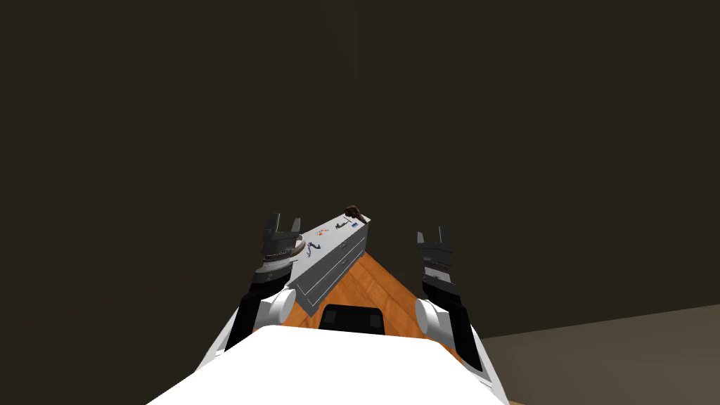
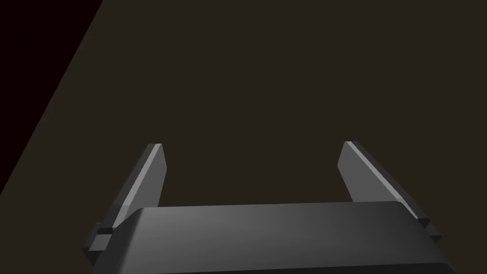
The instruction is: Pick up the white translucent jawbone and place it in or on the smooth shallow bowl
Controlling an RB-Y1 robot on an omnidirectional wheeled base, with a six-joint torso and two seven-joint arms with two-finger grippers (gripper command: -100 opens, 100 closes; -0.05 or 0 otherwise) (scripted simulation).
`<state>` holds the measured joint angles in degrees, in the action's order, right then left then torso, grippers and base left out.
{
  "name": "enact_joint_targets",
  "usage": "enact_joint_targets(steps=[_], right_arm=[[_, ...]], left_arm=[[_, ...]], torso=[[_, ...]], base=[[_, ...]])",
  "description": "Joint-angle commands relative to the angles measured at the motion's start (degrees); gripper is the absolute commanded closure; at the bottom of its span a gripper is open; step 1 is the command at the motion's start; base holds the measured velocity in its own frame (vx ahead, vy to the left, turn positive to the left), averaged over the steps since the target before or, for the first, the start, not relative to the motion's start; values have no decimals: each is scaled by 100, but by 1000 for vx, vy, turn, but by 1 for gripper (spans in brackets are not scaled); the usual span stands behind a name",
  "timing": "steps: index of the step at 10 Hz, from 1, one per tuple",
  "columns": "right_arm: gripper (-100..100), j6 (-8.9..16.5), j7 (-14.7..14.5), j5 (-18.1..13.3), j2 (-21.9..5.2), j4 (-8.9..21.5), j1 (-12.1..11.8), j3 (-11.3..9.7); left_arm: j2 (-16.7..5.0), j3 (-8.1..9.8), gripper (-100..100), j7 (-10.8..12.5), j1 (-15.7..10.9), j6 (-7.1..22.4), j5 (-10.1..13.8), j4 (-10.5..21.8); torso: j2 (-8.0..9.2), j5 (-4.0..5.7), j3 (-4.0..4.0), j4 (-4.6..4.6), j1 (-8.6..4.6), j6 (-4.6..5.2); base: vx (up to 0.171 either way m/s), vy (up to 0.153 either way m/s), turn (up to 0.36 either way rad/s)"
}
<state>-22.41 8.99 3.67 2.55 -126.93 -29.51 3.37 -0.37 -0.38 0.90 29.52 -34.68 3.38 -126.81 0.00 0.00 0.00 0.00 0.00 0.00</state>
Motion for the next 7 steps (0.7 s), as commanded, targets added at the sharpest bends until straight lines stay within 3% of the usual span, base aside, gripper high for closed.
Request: enact_joint_targets(steps=[1,5,7], right_arm=[[0,0,0,0,0,0,0,0],[0,0,0,0,0,0,1,0],[0,0,0,0,0,0,0,0]], left_arm=[[-207,11,-100,-45,-58,174,70,50],[-573,38,-100,-186,-267,733,300,250],[-653,44,-100,-229,-340,996,375,322]], torso=[[0,0,0,0,0,0],[19,-3,11,4,13,1],[15,-3,9,4,13,0]], base=[[-18,12,-28],[-49,29,-43],[-38,28,-31]])
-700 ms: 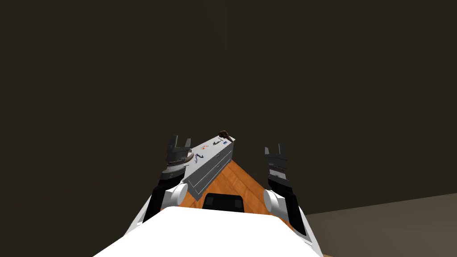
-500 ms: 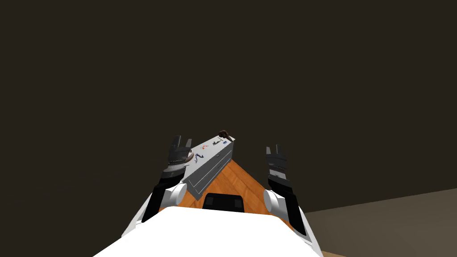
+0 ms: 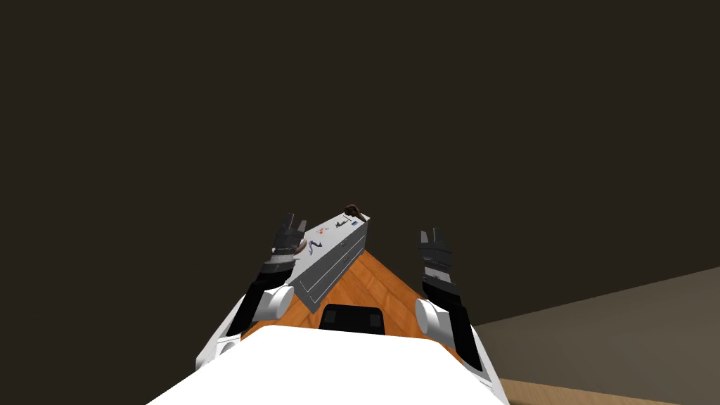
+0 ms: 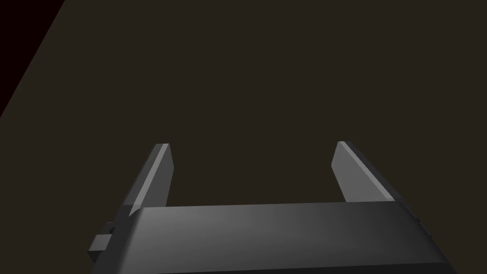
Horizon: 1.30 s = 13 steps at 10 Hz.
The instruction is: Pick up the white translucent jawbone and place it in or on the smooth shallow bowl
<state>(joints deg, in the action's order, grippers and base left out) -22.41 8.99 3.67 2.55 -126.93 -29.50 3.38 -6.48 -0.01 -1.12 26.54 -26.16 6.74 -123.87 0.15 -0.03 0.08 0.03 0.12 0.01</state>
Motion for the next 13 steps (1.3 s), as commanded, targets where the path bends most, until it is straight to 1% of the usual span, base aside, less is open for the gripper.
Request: enact_joint_targets(steps=[1,2,3,4,5,6,7,8,9,10,11,12,13], right_arm=[[0,0,0,0,0,0,0,0],[0,0,0,0,0,0,0,0],[0,0,0,0,0,0,0,0],[0,0,0,0,0,0,0,0],[0,0,0,0,0,0,0,0],[0,0,0,0,0,0,0,0],[0,0,0,0,0,0,0,0],[0,0,0,0,0,0,0,0],[0,0,0,0,0,0,0,0],[0,0,0,0,0,0,0,0],[0,0,0,0,0,0,0,0],[0,0,0,0,0,0,0,0],[0,0,0,0,0,0,-1,0]], left_arm=[[-115,11,-100,-73,-123,286,119,109],[-115,11,-100,-73,-123,385,119,109],[-186,13,-100,-119,-211,591,201,198],[-186,13,-100,-119,-211,638,201,198],[-253,13,-100,-164,-306,869,286,295],[-253,13,-100,-164,-306,909,286,295],[-318,10,-100,-207,-406,1138,372,401],[-318,10,-100,-207,-406,1195,372,401],[-383,3,-100,-248,-513,1388,458,514],[-383,3,-100,-248,-513,1494,458,514],[-448,-7,-100,-286,-624,1653,542,636],[-448,-7,-100,-286,-624,1805,542,636],[-514,-21,-100,-320,-739,1949,624,764]], torso=[[0,0,0,0,0,0],[5,-1,3,1,3,0],[2,0,2,1,-1,-1],[-1,0,0,0,0,0],[-4,0,-2,-1,-2,-1],[-1,0,-1,0,0,0],[-3,0,-1,0,-3,-1],[-2,0,-1,-1,1,0],[-2,0,-1,0,-1,-1],[3,0,1,0,1,0],[0,0,1,1,0,-2],[-2,0,-1,0,0,0],[-5,0,-2,-1,0,-2]], base=[[-63,35,-66],[-45,24,-26],[-35,27,-45],[-28,23,-29],[-40,27,-58],[-34,21,-32],[-38,30,-52],[-37,28,-38],[-53,34,-65],[-41,29,-39],[-37,25,-74],[-31,29,-33],[-32,33,-63]])
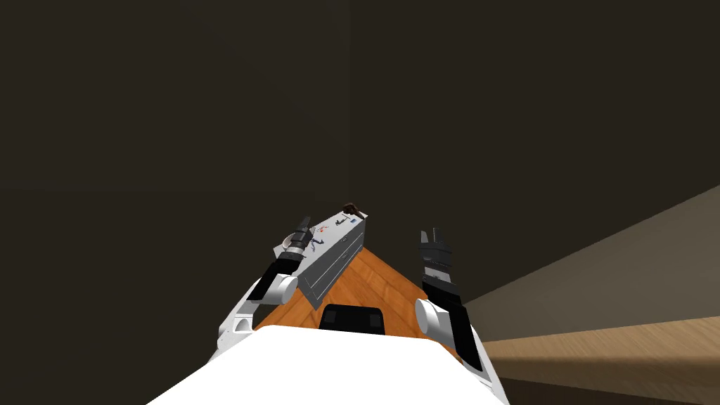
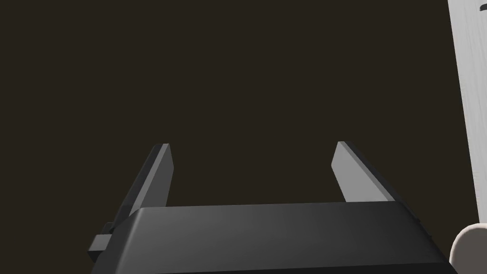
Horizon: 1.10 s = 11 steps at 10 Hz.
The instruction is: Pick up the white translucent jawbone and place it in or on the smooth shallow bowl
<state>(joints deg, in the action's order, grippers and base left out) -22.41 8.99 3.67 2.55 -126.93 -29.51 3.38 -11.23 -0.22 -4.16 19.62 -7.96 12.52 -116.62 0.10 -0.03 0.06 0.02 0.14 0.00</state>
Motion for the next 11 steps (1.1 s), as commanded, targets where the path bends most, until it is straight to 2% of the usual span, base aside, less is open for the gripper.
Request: enact_joint_targets(steps=[1,2,4,5,8,11], right_arm=[[0,0,0,0,0,0,0,0],[0,0,0,0,0,0,0,0],[0,0,0,0,0,0,0,0],[0,0,0,0,0,0,-1,0],[0,0,0,0,0,0,0,0],[0,0,0,0,0,0,-1,0]], left_arm=[[-39,0,-100,-17,-47,286,46,39],[-107,-19,-100,-46,-165,453,125,173],[-107,-19,-100,-46,-165,630,125,173],[-177,-42,-100,-70,-285,868,199,313],[-249,-69,-100,-88,-407,1290,268,457],[-400,-138,-100,-107,-652,1782,389,754]], torso=[[0,0,0,0,0,0],[1,0,1,0,0,-2],[3,-1,2,1,2,-2],[-4,1,-1,0,-6,-2],[0,0,0,0,1,0],[-1,0,0,0,1,-2]], base=[[-36,31,-44],[-48,42,-72],[-27,25,-26],[-26,24,-76],[-32,32,-61],[-36,36,-74]])
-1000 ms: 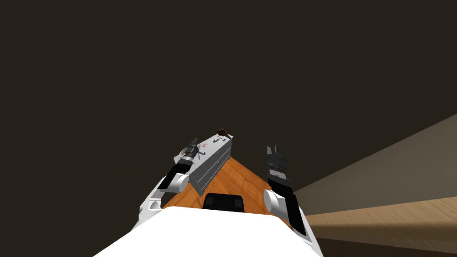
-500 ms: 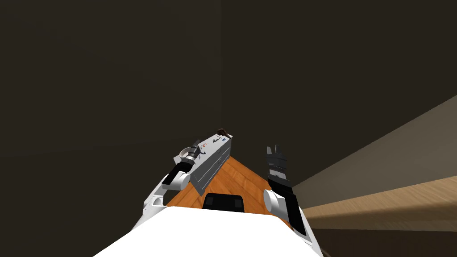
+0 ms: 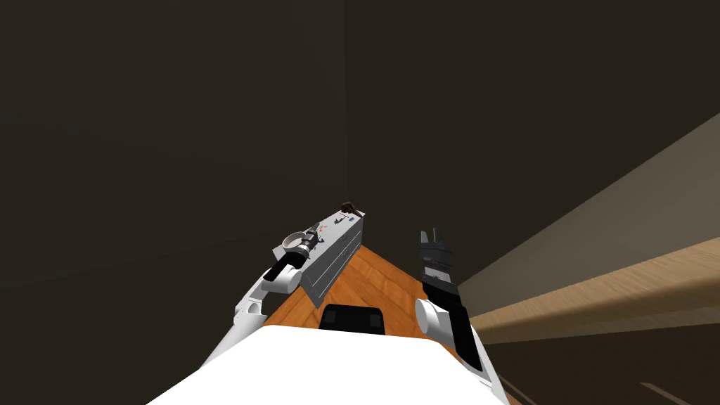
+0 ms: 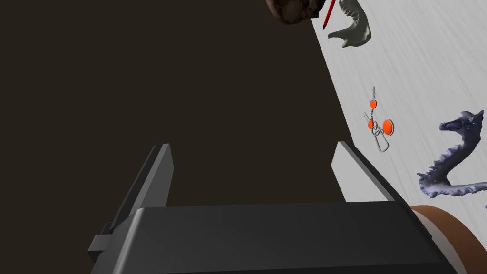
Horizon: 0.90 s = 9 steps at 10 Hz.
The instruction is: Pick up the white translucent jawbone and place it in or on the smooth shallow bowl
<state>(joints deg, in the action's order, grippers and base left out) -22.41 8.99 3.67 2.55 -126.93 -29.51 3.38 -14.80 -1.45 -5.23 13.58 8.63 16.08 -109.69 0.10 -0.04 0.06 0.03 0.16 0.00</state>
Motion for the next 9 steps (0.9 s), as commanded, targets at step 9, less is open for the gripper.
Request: enact_joint_targets(steps=[9], right_arm=[[0,0,0,0,0,0,0,0]], left_arm=[[-382,-199,-100,39,-521,1519,192,676]], torso=[[-5,0,-3,-1,0,-1]], base=[[-25,35,-67]])
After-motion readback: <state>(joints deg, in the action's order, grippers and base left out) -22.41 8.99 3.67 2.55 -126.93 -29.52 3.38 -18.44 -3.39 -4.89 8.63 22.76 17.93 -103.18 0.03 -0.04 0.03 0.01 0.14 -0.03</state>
